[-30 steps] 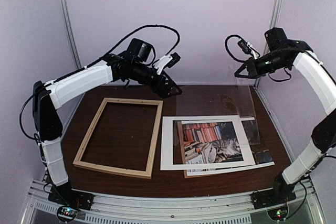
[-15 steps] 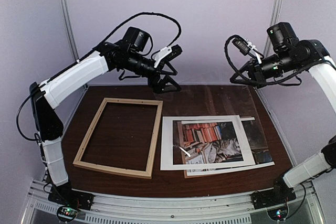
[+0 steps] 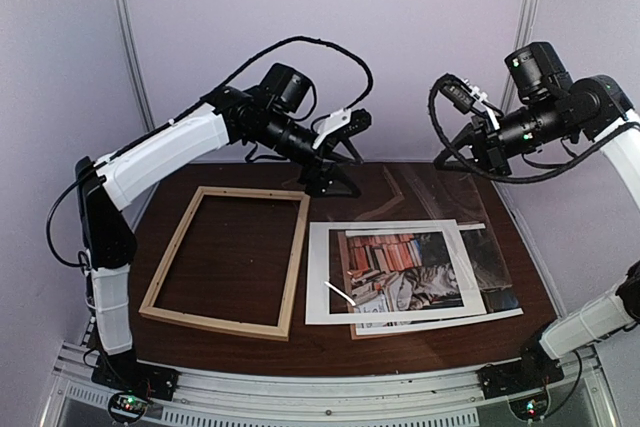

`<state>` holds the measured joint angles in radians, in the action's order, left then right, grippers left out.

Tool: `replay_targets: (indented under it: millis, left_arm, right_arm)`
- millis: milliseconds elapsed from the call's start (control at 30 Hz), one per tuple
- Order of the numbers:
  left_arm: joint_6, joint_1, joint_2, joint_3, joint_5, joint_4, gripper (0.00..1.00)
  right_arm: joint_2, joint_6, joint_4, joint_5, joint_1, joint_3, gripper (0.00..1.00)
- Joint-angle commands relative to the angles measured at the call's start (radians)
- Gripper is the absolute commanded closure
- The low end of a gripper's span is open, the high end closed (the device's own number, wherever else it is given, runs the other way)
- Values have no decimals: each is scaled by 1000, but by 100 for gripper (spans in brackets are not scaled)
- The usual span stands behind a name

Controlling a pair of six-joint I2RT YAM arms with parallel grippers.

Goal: Put the photo into the frame
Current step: Pass from the right arm to the left

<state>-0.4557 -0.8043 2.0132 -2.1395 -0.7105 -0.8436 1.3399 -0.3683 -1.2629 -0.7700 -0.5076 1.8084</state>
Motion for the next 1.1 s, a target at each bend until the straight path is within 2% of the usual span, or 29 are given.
replay_targets:
  millis: [0,133,267,300,467,600,700,800,833,1000,1067]
  left_arm:
    - [-51,-6,22,-29,-73,-35,19]
    - [-41,-6,36,-36,-98,-57,40]
    - [-44,-6,60,-79,-98,-115,69]
    - [-44,-6,63,-82,-100,-121,73]
    - [-44,-6,63,-79,-101,-130,78]
    - [-41,-5,61,-82,-105,-147,100]
    - [-10,-6,55,-89,-117,-143,100]
    - [76,0,43,-87,-131,-104,100]
    - [106,6,37,-83,-137,-90,100]
    - [350,73,-19,8,-203,58,100]
    - [463,102,-72,105,-192,172,100]
  right_arm:
    - [-40,2,-3,19,-11,19,100]
    - [-52,12,8,48,-11,7,100]
    - [-49,19,13,88,-11,2,100]
    - [-47,21,13,91,-11,0,100]
    - [-27,32,14,116,-9,0,100]
    - [-13,63,28,153,-7,8,100]
    - [2,97,38,193,0,21,97]
    - [13,150,58,242,22,31,84]
    - [14,172,75,247,37,32,77]
    - [9,287,140,308,138,21,21]
    - [1,329,174,322,177,0,12]
